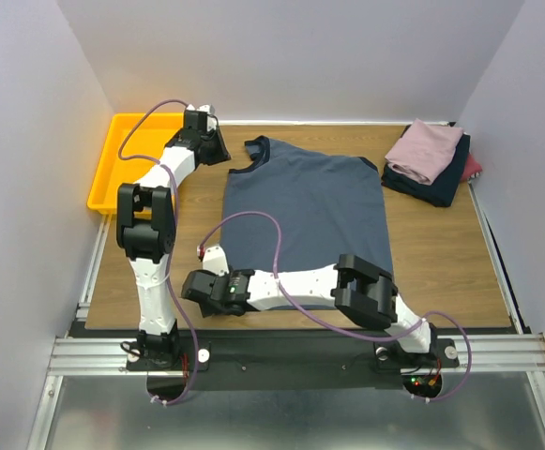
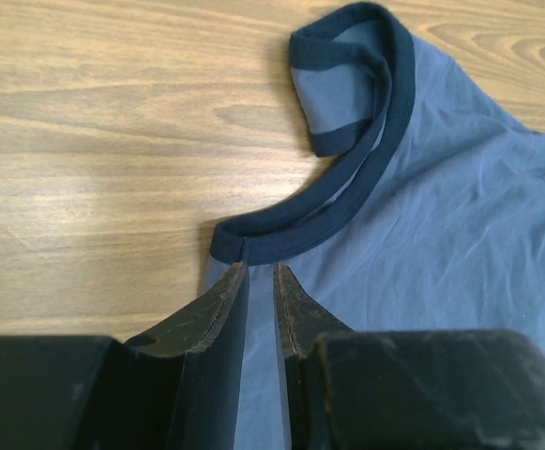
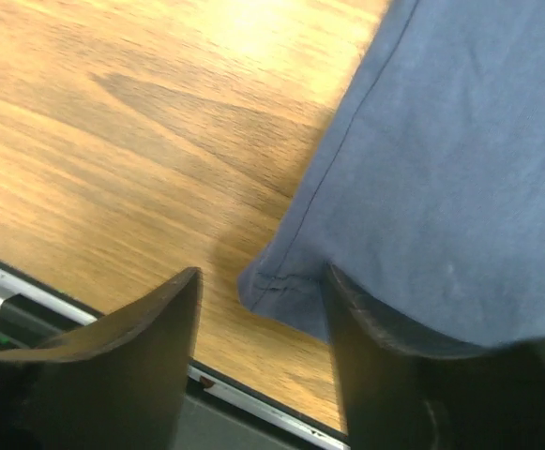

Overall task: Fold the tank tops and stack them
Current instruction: Flatten the tank top out

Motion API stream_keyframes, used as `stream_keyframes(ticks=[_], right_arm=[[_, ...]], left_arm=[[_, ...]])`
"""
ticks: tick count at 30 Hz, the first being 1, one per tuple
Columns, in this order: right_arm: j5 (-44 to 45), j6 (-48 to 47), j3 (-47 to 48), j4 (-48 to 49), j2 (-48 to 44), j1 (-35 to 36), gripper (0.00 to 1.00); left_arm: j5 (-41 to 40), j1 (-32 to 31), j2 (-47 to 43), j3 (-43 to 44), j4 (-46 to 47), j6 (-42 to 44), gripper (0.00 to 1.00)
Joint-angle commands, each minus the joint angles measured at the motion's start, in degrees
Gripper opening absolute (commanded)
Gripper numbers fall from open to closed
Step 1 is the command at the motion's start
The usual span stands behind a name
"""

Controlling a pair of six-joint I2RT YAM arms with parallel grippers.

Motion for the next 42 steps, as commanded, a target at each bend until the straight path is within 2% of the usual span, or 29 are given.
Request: stream_keyframes(ticks=[1,3,5,7,8,9,10,12,18,25,29,32,34,38,42], right_arm=[[3.37,1.46,2.98,-3.05,2.67,0.40,0.53],[2.59,1.72,3.16,-3.40,3.55,0.40,0.39],[2.41,1.81,3.60,-3.93,5.04,0.40,0.37],[1.97,1.99,3.69,-5.16,5.39,0.40,0.26],[1.97,2.16,3.25,-5.51,4.87,0.40,0.22],[1.71,2.25,2.55,-5.77,4.00,0.40,0.12],[1.27,2.34,-0.15,-5.95,2.77,0.40,0.06],[-0.30,1.12,-3.50,-5.86,-1.87,0.40,0.01],[-6.54,-0.74,-21.08,-4.64,-14.80,2.51,0.00],[-10.77,2.51,-34.09,-2.53,-28.17,6.90,0.00],[-11.57,4.88,-38.76,-2.61,-36.76,7.44,0.00],[-11.39,7.08,-41.57,-3.14,-42.04,7.43,0.00],[-11.04,8.48,-42.63,-3.75,-43.64,7.43,0.00],[-9.99,9.63,-43.16,-4.89,-45.23,7.43,0.00],[-9.72,9.99,-43.25,-5.33,-44.97,7.43,0.00]], left_arm=[[1.33,0.43,-0.43,3.32,-0.31,0.90,0.28],[0.98,0.51,-0.43,3.32,-0.48,0.72,0.28],[1.07,0.78,-0.52,3.32,-0.65,0.55,0.28],[0.89,0.86,-0.78,3.23,-0.74,0.11,0.28],[0.80,0.95,-0.87,2.97,-0.83,0.02,0.28],[0.19,0.95,-1.04,2.70,-0.83,-0.50,0.27],[-0.34,0.95,-1.48,2.53,-0.83,-0.86,0.27],[-2.35,0.95,-1.92,1.48,-1.53,-3.13,0.26],[-5.79,0.95,-5.96,-7.04,0.74,-9.82,0.25],[2.99,0.95,-6.67,-11.71,8.56,-12.03,0.28],[4.67,0.95,-4.13,-9.26,9.63,-11.23,0.32],[2.84,0.87,-0.88,-4.44,7.71,-10.79,0.33],[2.38,0.86,1.41,-2.66,5.06,-10.79,0.33],[0.10,0.60,0.11,-3.97,3.56,-11.05,0.37],[-2.54,0.60,-1.22,-5.29,0.93,-12.54,0.45]])
